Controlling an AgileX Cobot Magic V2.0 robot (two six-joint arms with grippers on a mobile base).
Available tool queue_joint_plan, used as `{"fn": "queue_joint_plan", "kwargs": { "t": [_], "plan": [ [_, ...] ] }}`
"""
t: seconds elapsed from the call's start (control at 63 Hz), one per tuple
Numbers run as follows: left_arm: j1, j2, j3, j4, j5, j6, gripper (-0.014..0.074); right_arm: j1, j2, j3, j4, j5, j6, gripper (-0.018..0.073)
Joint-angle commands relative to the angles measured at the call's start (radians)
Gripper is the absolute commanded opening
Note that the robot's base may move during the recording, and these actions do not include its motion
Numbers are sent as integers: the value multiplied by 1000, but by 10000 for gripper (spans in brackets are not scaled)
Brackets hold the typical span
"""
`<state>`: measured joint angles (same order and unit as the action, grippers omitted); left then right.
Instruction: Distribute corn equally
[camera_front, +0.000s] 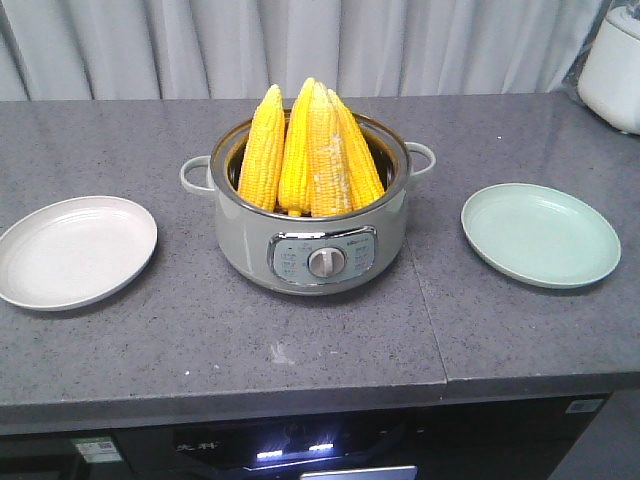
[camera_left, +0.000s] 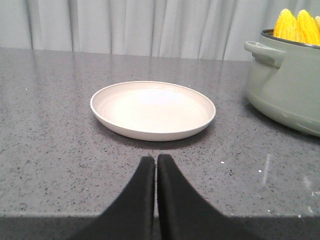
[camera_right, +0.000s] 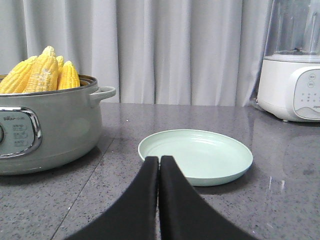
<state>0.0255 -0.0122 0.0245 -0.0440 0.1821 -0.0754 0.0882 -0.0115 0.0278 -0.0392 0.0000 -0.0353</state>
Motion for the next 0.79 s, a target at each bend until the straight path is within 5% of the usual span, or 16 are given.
{"fn": "queue_joint_plan", "kwargs": {
  "t": [0.0, 0.777],
  "plan": [
    [0, -14, -23, -8, -71, -3, -6, -8, -8, 19, -8, -82, -7, -5],
    [0, -14, -23, -8, -71, -3, -6, -8, -8, 19, -8, -82, -7, -5]
  ]
}}
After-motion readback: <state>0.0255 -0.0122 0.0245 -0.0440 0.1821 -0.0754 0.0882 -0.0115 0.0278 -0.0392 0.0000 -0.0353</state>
